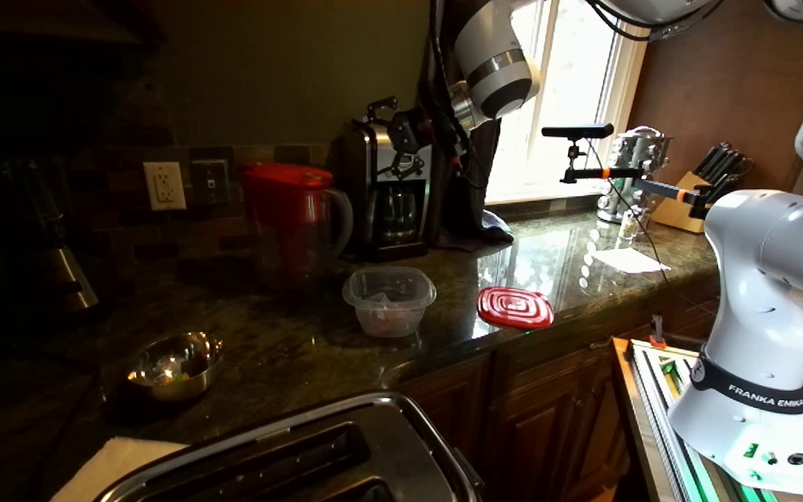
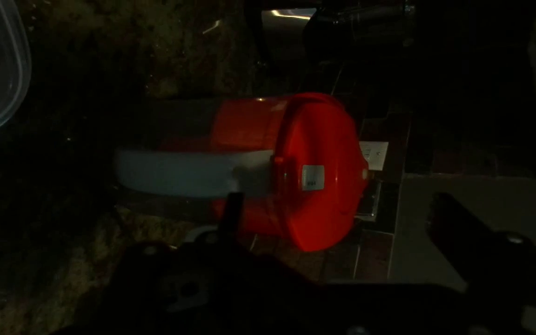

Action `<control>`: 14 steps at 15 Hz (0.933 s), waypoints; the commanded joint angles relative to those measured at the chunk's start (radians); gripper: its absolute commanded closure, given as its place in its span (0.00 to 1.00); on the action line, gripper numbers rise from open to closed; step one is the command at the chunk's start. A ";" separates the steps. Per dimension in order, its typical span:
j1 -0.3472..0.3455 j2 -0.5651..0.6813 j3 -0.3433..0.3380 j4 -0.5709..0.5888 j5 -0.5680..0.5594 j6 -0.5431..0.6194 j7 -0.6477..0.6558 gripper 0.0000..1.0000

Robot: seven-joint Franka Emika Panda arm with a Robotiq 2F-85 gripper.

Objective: Remove the red lid from the jug.

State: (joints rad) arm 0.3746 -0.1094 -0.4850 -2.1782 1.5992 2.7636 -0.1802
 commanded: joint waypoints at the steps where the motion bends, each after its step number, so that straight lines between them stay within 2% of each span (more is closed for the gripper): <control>1: 0.007 0.057 -0.009 0.057 0.263 -0.009 -0.191 0.00; 3: -0.003 0.090 -0.012 0.072 0.402 -0.059 -0.328 0.00; 5: -0.007 0.120 -0.010 0.069 0.472 -0.101 -0.424 0.00; 9: -0.012 0.181 -0.009 0.064 0.545 -0.169 -0.534 0.00; 14: -0.036 0.240 -0.030 0.109 0.662 -0.146 -0.612 0.00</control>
State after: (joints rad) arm 0.3568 0.0913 -0.4950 -2.1079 2.1680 2.6210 -0.7351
